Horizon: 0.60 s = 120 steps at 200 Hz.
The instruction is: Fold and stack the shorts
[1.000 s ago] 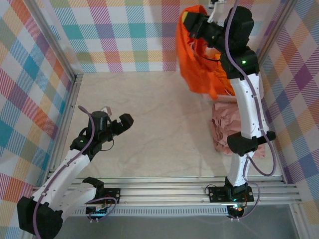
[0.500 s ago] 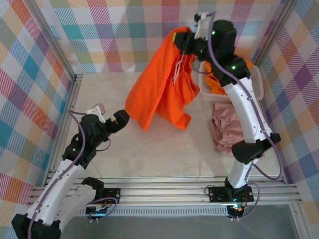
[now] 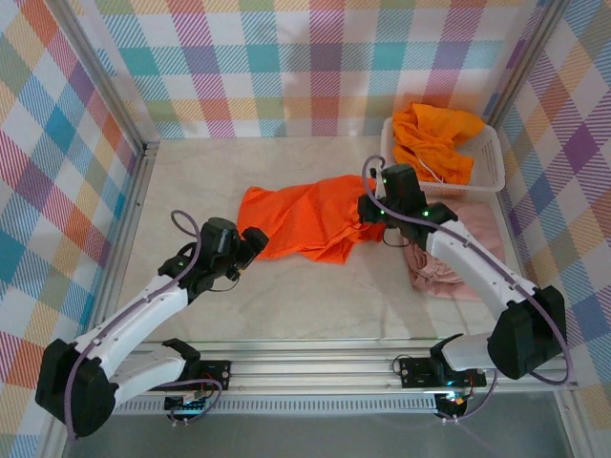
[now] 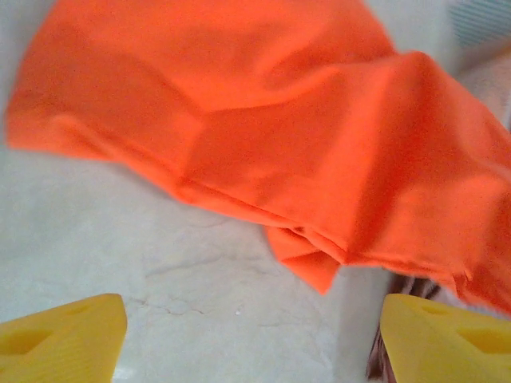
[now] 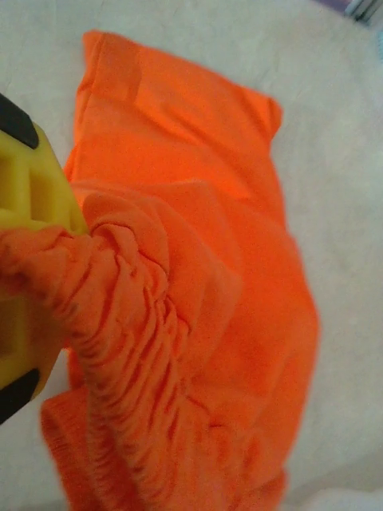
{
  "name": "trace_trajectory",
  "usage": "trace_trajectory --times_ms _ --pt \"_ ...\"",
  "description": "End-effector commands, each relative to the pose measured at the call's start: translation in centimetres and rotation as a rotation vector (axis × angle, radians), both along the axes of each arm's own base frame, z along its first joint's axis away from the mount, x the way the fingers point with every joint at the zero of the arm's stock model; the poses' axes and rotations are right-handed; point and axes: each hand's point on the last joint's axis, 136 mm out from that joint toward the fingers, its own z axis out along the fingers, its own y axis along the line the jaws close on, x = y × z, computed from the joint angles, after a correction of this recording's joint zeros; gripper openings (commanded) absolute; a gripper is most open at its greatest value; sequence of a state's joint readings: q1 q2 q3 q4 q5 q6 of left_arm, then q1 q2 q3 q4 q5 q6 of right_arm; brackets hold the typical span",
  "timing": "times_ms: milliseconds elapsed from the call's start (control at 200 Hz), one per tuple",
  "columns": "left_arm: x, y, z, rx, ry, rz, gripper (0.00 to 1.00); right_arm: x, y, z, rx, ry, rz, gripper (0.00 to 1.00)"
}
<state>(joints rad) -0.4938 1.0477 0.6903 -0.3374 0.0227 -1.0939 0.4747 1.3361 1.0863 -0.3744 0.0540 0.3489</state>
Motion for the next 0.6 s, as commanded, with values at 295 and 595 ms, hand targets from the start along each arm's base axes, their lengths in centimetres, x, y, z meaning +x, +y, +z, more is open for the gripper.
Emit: trace_trajectory --times_ms 295,595 --pt "0.7 5.5 -5.5 -0.115 0.244 0.357 0.77 -1.6 -0.9 -1.7 0.077 -0.002 -0.063 0.00" --pt "2.8 5.3 -7.5 -0.135 0.319 0.385 0.72 -2.2 -1.1 -2.5 0.080 0.015 -0.061 0.00"
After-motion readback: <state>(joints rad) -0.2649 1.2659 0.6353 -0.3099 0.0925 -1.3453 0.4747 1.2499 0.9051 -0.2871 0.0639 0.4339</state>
